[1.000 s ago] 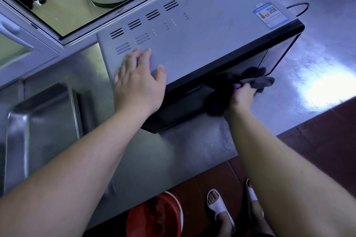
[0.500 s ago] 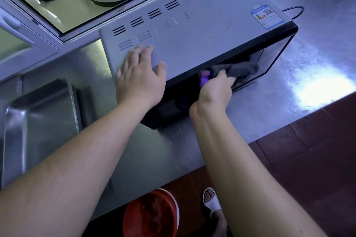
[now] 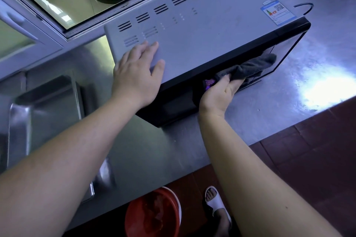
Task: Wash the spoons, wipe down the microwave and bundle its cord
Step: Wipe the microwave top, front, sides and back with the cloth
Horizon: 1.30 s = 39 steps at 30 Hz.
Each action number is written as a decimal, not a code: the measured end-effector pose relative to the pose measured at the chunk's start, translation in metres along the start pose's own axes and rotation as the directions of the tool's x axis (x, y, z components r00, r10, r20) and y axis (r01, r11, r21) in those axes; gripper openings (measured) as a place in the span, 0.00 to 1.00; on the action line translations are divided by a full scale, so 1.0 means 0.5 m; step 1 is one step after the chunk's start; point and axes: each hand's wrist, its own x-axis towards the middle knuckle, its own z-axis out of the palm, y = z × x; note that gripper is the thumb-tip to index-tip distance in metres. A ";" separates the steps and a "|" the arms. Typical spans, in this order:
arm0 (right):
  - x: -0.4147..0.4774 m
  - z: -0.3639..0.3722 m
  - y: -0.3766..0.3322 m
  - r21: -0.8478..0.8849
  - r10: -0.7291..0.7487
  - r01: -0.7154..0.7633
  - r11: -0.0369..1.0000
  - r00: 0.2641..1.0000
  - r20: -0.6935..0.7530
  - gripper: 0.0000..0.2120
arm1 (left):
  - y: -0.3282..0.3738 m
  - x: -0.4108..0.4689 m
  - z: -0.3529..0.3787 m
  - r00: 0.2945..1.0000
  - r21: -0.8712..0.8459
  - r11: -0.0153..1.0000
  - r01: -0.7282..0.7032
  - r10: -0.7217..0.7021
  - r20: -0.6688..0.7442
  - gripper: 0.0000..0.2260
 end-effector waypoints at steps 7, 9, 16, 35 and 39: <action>0.019 0.018 0.069 0.105 0.419 -0.411 0.905 0.906 -0.058 0.28 | 0.001 -0.003 0.007 0.999 0.004 1.000 -0.003 0.003 -0.052 0.27; 0.003 0.025 0.070 0.144 0.505 -0.496 0.856 0.863 -0.028 0.25 | 0.003 -0.004 0.007 0.998 0.009 1.000 -0.007 0.008 -0.064 0.27; -0.102 0.060 0.070 0.241 0.710 -0.727 0.643 0.683 0.168 0.16 | 0.002 -0.003 0.010 0.997 0.006 1.000 -0.001 0.001 -0.074 0.27; -0.074 0.042 0.036 0.061 0.277 -0.277 0.959 0.961 0.009 0.26 | 0.001 -0.002 0.014 0.997 0.017 1.000 -0.004 0.006 -0.074 0.26; -0.095 0.051 0.054 0.076 0.519 -0.519 0.852 0.855 0.022 0.25 | 0.003 0.000 0.012 0.997 0.025 1.000 -0.004 0.006 -0.072 0.26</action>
